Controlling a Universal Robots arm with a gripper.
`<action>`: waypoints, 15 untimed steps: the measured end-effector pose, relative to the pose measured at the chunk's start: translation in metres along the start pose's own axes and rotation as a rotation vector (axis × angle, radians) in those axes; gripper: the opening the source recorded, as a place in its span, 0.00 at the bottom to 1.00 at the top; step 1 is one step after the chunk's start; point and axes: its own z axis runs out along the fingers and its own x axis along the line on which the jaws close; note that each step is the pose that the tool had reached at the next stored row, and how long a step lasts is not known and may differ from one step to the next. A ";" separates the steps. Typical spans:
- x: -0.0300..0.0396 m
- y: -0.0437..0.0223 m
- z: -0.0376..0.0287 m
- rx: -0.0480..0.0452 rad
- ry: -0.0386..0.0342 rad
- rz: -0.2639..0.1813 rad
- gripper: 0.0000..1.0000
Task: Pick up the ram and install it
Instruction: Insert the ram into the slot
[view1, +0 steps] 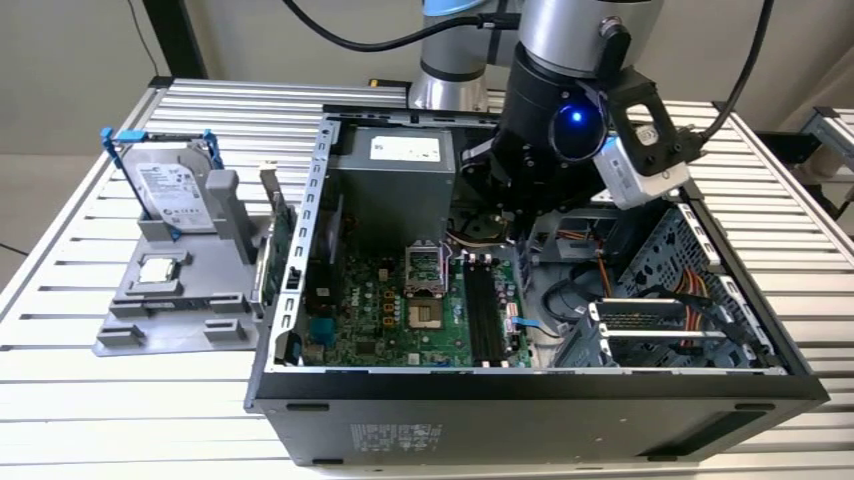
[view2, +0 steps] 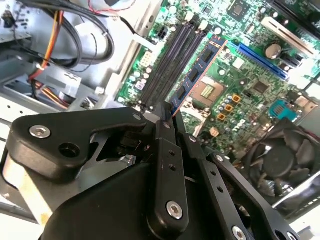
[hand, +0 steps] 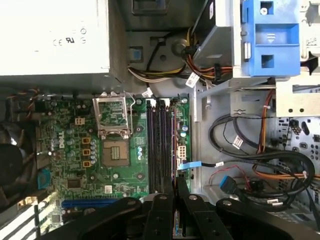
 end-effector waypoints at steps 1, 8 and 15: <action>-0.0001 0.0000 0.0004 0.0000 0.0037 -0.006 0.00; -0.0006 -0.0002 0.0064 -0.0023 0.0047 -0.021 0.00; -0.0058 0.0000 0.0102 -0.0023 0.0047 -0.022 0.00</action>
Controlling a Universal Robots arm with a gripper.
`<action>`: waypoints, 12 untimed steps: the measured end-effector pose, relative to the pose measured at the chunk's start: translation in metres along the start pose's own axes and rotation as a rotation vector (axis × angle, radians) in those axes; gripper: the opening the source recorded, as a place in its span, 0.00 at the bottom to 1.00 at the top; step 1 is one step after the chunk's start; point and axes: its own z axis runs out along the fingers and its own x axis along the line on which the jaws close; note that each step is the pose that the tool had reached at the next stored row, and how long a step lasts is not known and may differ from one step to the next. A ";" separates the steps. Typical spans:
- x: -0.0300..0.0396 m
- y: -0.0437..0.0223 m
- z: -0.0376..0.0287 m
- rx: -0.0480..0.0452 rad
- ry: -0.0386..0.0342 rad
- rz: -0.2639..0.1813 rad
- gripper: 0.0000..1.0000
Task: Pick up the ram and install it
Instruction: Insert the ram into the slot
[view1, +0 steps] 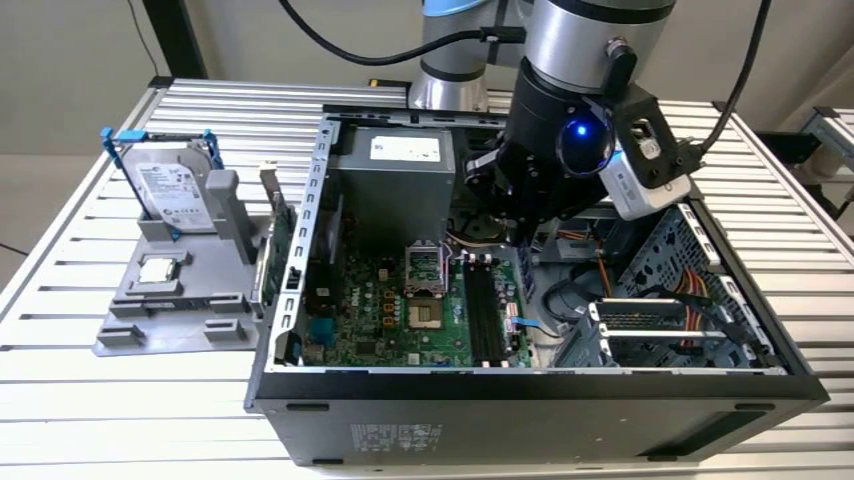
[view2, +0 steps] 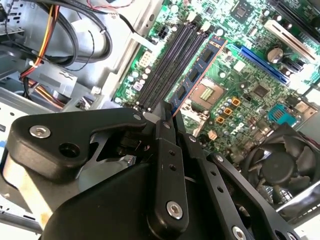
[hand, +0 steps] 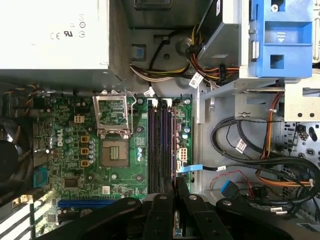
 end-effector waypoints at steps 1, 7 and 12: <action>-0.0006 0.0000 0.0007 -0.0002 -0.0001 0.000 0.00; -0.0033 -0.0001 0.0047 -0.0003 -0.0001 0.000 0.00; -0.0039 -0.0001 0.0056 0.0000 0.0000 0.000 0.00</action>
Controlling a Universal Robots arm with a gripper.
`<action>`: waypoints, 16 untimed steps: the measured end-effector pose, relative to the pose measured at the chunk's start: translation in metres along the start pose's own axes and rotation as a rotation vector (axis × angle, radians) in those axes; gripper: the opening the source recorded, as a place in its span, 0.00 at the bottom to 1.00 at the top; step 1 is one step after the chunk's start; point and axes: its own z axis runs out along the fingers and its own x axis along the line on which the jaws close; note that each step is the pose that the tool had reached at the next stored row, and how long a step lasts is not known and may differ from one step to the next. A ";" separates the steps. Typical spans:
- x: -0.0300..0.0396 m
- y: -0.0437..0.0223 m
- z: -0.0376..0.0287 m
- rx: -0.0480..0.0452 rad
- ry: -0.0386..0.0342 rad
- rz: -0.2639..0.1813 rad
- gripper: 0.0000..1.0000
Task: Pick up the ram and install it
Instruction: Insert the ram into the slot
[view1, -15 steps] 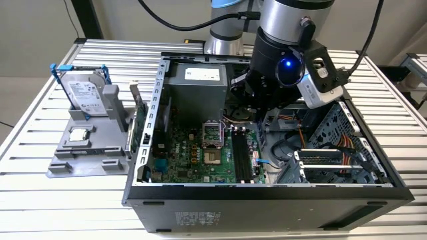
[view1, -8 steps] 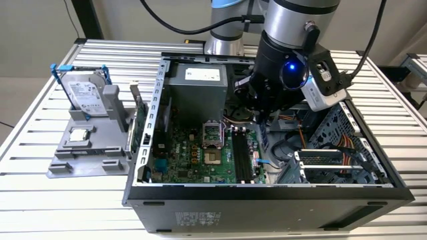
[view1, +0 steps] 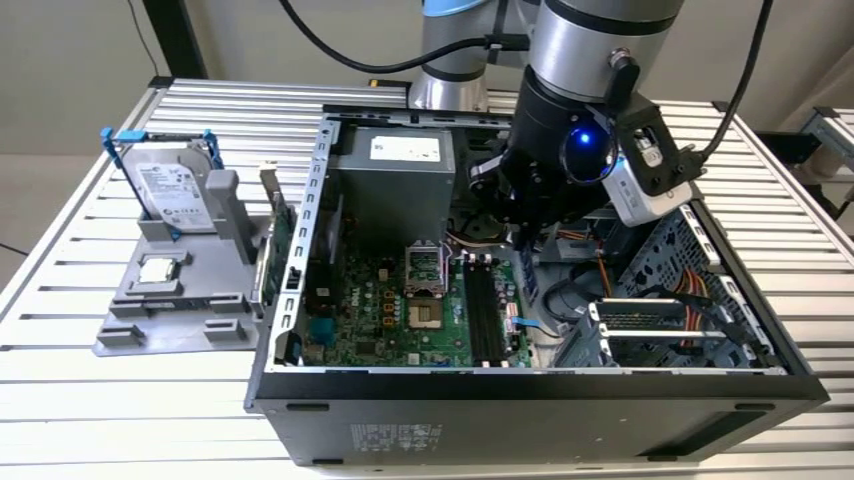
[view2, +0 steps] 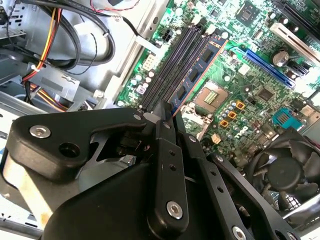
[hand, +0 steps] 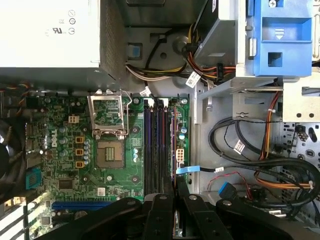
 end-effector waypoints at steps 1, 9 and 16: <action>0.0000 0.0000 0.0001 -0.0001 0.0000 0.000 0.00; -0.0045 0.0000 0.0034 -0.0003 -0.0001 0.000 0.00; -0.0075 -0.0001 0.0101 -0.0001 0.0000 0.000 0.00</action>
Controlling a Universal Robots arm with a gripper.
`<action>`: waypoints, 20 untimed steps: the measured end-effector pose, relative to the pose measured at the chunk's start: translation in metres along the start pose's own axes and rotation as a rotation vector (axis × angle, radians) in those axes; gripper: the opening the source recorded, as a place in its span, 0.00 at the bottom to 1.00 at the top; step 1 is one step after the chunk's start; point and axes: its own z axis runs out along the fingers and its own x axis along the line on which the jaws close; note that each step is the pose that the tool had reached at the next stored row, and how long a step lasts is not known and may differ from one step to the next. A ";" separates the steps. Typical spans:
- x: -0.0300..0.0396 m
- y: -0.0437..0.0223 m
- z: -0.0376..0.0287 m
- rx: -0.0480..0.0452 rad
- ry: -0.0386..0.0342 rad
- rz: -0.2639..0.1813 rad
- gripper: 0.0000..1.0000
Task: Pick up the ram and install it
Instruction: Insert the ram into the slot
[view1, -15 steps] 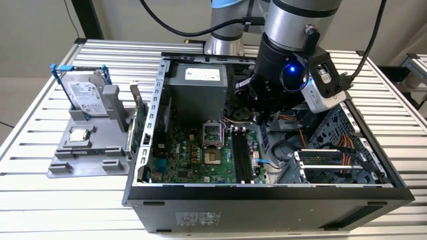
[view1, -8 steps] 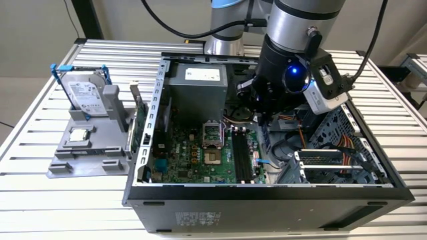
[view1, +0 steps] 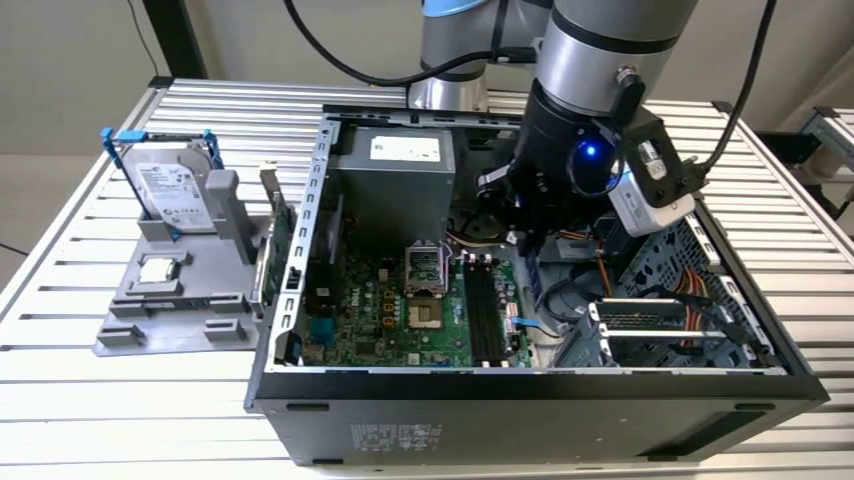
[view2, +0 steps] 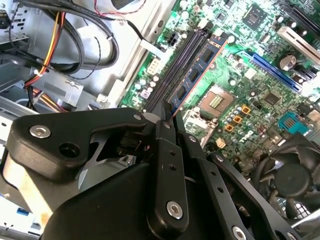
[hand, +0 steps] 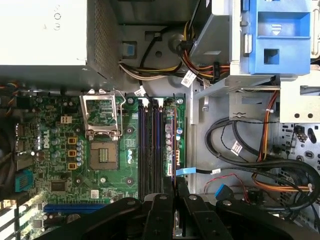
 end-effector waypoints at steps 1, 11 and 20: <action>-0.0002 0.0000 0.0012 0.0000 0.0000 0.000 0.00; -0.0004 -0.0002 0.0060 0.0000 0.0005 0.000 0.00; -0.0002 -0.0005 0.0153 0.0001 0.0006 0.000 0.00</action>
